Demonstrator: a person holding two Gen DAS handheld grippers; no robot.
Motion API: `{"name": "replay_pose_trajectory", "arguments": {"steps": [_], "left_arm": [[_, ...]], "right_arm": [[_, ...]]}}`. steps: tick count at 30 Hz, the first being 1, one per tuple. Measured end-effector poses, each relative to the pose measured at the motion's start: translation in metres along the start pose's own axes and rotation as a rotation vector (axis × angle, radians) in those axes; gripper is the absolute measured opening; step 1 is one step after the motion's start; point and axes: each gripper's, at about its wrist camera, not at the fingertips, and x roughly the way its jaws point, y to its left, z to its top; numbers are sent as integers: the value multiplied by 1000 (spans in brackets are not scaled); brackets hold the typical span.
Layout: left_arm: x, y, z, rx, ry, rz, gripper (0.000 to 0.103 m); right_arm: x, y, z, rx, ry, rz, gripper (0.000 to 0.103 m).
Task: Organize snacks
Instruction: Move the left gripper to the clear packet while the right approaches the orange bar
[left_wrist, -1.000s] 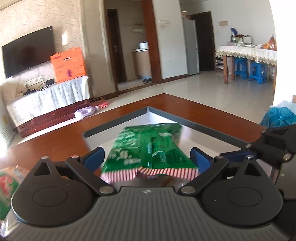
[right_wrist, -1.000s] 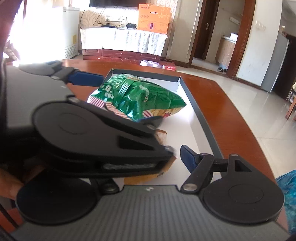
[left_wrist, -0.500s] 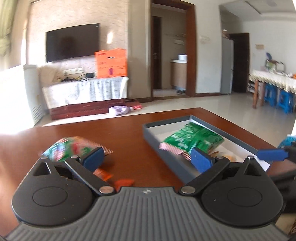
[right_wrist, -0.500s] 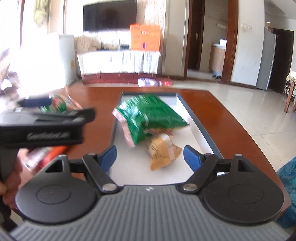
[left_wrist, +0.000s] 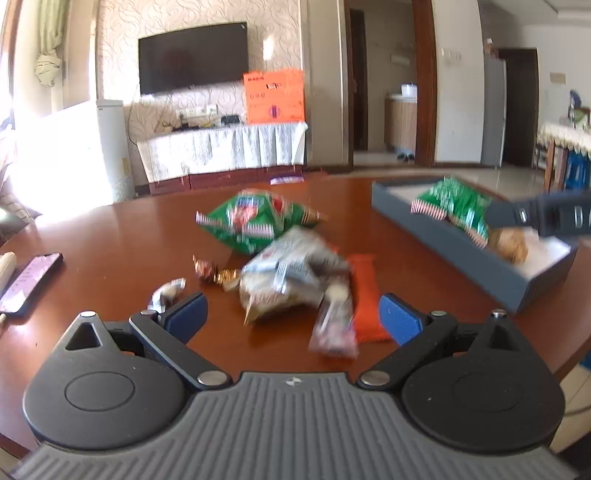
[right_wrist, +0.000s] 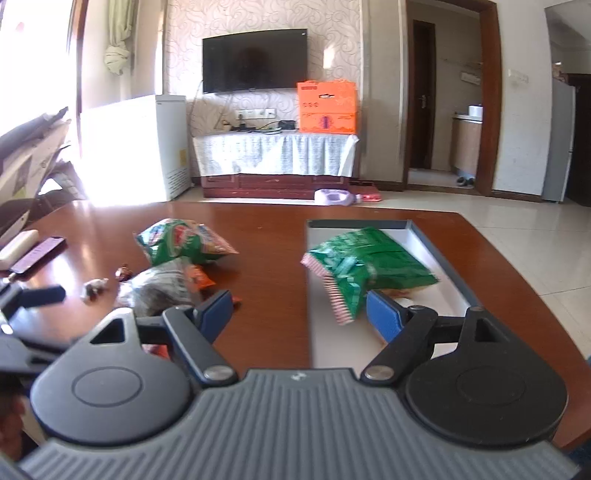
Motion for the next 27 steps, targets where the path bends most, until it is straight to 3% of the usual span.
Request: {"name": "replay_pose_trajectory", "arguments": {"steps": [3,5,6,7,10,16,22,27], "left_arm": [[9,2,-3,26,33,-3,86],[18,-1,-4,30,67,-19,70],[20,-2,-7,35,82,-20,68],[24,-5,-5,40,95,-17,66],[27,-7,-8,46,102,-13,66],[29,-6,-6,35,108,-27,69],[29,-6,-7,32,110,-23,78],[30,-4,-8,25,111,-23,80]], "right_arm": [[7,18,-1,-14,26,42,81],[14,32,-3,-35,50,65,80],[19,39,-5,-48,68,71,78],[26,44,-6,-58,94,73,68],[46,49,-10,-42,171,76,49],[71,49,-11,32,209,65,49],[98,57,-12,51,256,9,51],[99,70,-11,-9,234,-4,53]]}}
